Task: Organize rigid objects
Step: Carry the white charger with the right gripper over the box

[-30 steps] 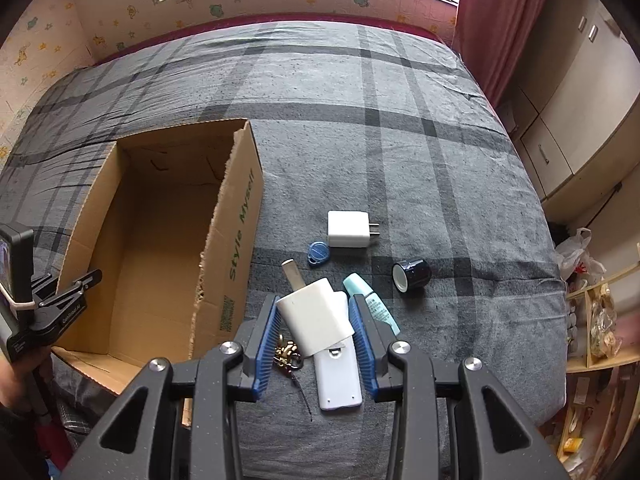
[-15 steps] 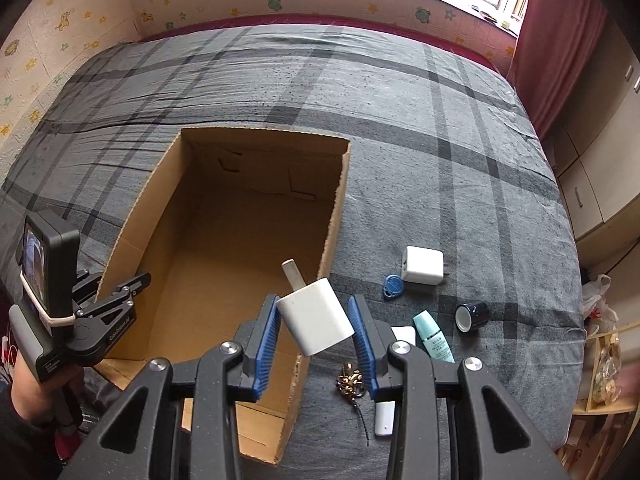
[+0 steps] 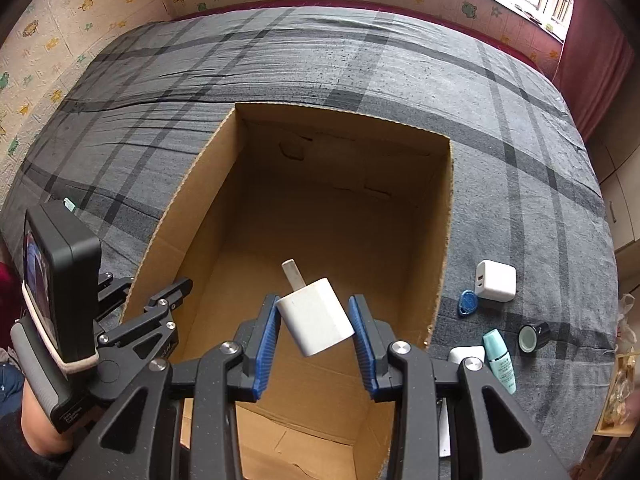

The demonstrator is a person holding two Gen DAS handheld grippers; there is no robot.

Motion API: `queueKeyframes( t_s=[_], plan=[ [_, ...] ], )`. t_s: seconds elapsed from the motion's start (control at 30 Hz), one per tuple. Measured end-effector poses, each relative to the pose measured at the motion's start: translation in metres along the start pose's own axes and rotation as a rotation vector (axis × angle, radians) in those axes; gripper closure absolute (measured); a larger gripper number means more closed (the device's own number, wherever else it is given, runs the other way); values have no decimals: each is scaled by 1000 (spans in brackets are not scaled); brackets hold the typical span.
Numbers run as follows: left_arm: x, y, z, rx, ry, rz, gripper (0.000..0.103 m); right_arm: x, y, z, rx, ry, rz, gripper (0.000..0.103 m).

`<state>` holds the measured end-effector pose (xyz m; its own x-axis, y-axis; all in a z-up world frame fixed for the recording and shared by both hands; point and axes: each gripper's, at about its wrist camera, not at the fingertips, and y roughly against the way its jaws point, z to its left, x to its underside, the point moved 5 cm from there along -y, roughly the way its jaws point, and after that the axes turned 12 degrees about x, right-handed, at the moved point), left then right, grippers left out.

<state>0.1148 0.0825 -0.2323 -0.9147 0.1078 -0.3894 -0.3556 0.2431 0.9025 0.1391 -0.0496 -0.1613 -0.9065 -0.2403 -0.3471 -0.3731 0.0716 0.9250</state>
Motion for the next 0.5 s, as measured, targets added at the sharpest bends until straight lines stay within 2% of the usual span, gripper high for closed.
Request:
queueKeyframes(
  t_s=[0.3,0.5],
  plan=[
    [0,1,-1,-1,5,-2,85,-2,-50,25,-25,22,68,65],
    [-1,0,-4,-18,-8,2,85,1,-80,36,-42,32,150,65]
  ],
)
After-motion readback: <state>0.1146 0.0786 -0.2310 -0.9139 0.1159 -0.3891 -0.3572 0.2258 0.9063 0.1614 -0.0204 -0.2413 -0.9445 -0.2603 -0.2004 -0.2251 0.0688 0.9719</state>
